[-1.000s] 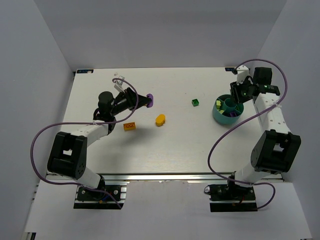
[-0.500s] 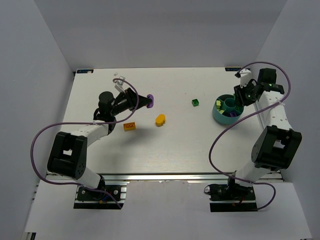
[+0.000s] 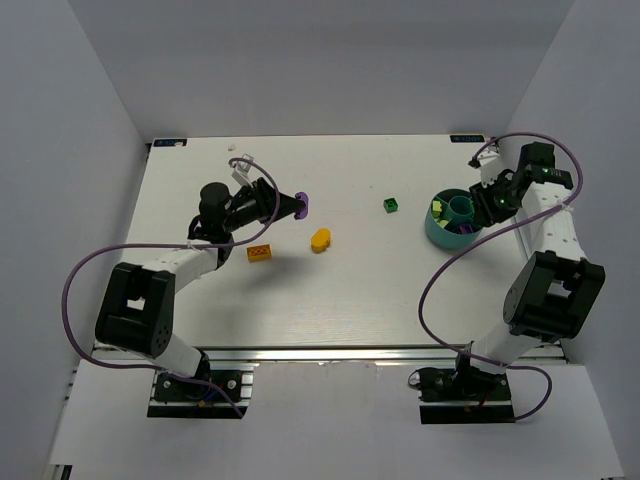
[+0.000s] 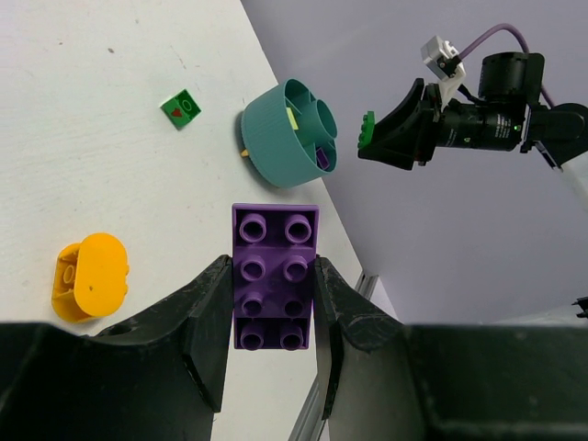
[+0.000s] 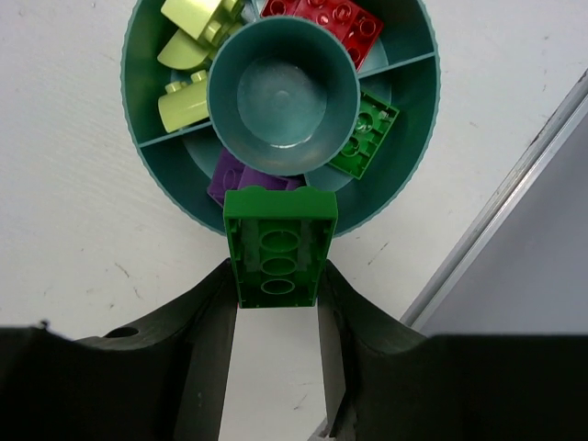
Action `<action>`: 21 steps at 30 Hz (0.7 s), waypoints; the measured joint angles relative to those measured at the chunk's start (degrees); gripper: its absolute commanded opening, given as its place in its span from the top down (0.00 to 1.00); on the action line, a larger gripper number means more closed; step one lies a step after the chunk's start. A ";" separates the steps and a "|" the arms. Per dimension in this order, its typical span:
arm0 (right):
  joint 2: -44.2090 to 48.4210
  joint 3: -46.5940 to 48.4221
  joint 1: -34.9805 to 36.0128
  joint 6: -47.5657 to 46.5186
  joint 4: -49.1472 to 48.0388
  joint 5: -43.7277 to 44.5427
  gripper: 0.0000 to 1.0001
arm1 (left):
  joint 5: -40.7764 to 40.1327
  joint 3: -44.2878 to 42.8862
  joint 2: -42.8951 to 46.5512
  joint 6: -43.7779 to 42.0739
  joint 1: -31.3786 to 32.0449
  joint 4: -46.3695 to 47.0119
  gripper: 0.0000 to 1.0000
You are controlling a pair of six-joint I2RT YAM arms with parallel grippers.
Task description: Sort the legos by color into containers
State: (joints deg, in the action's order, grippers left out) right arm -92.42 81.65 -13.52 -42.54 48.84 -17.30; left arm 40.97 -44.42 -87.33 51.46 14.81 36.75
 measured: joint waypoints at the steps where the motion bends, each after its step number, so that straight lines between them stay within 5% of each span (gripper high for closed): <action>1: 0.00 0.00 -0.02 -0.17 0.33 0.17 1.00 | 0.02 -0.17 -0.07 -0.13 0.00 -0.39 1.00; 21: -1.64 1.01 -1.49 -2.97 3.45 2.64 1.00 | 0.00 -1.44 -0.37 -1.51 0.31 -2.08 1.00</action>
State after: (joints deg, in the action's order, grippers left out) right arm -94.06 82.65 -15.00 -45.52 52.29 -14.66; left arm 40.97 -45.87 -87.70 49.95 15.11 34.68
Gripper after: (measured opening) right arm 0.420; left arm 0.452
